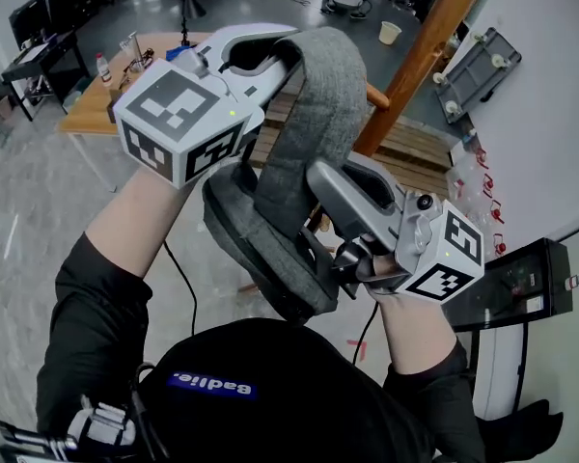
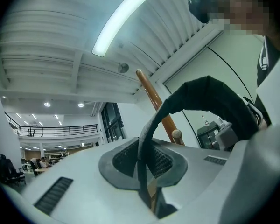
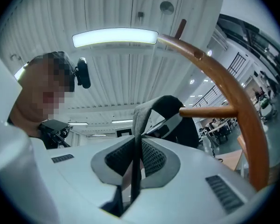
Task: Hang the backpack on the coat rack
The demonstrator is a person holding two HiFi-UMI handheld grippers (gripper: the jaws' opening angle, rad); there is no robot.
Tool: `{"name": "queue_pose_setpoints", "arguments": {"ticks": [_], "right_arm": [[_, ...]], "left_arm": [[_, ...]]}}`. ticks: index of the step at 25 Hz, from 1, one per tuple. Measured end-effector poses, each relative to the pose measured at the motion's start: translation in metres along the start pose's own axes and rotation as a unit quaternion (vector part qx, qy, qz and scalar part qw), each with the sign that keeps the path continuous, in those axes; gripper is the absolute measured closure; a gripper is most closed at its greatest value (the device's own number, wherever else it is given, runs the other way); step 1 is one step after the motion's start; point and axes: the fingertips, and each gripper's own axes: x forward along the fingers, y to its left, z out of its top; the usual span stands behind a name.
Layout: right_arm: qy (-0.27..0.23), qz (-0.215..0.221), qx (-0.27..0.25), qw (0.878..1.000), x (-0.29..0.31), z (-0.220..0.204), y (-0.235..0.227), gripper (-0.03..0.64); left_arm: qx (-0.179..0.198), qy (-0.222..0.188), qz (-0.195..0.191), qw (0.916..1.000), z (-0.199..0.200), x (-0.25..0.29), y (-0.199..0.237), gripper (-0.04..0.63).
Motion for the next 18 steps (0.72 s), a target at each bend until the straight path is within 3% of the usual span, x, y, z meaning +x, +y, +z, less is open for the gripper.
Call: {"name": "queue_pose_setpoints", "arguments": {"ticks": [9,18], "right_arm": [[-0.031,-0.024,0.023,0.999,-0.026,0.024,-0.037,0.583],[-0.037,-0.047,0.066,0.996,-0.047,0.002,-0.066,0.583]], "left_arm": [[0.019,0.029,-0.021,0.9992,-0.010,0.048,0.001,0.558],[-0.005,0.057,-0.045,0.9974,-0.051,0.072,-0.013,0.558]]}}
